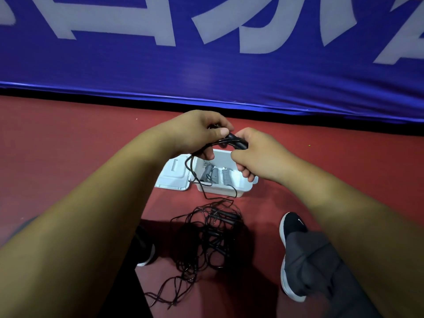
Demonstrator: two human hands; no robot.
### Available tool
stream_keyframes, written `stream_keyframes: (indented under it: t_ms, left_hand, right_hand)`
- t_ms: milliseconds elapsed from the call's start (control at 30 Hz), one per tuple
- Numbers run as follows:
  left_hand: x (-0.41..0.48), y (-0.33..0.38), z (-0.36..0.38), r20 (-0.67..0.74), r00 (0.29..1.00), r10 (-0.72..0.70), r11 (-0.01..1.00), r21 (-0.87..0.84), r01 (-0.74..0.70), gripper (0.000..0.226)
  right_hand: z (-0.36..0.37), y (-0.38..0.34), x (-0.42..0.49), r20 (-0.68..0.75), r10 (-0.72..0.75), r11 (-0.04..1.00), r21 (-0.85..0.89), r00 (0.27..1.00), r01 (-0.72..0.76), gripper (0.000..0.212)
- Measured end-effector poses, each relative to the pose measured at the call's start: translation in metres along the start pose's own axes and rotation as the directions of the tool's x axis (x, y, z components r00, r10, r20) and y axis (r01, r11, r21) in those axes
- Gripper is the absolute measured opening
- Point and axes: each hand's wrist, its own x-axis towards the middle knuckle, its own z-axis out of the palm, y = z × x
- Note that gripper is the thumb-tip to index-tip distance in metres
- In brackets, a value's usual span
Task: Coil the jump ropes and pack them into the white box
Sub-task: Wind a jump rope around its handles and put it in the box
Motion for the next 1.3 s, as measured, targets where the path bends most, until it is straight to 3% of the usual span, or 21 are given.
stream_keyframes:
  t_ms: [233, 400, 700, 1033, 1300]
  left_hand:
    - [-0.001, -0.001, -0.006, -0.079, 0.995, 0.064, 0.997, 0.048, -0.06, 0.013]
    - [-0.003, -0.003, -0.011, -0.059, 0.996, 0.062, 0.998, 0.03, -0.06, 0.013]
    - [-0.002, -0.002, -0.013, -0.077, 0.996, 0.052, 0.998, 0.026, -0.05, 0.005]
    - [0.0, 0.001, -0.011, -0.134, 0.991, 0.007, 0.999, -0.047, -0.013, 0.01]
    - [0.0, -0.001, -0.012, -0.098, 0.995, -0.022, 0.999, -0.038, 0.018, 0.01]
  right_hand:
    - [-0.005, 0.001, 0.007, -0.057, -0.075, 0.976, -0.208, 0.996, 0.061, 0.022]
    - [-0.002, -0.003, 0.004, -0.009, -0.029, 0.998, -0.058, 1.0, 0.029, 0.031]
    - [-0.005, -0.004, 0.001, 0.016, -0.044, 0.996, -0.071, 0.999, 0.045, 0.038]
    - [-0.016, 0.0, 0.005, 0.137, -0.033, 0.986, 0.164, 0.99, 0.01, 0.029]
    - [-0.014, -0.002, 0.001, 0.147, -0.006, 0.993, 0.118, 0.989, -0.011, 0.032]
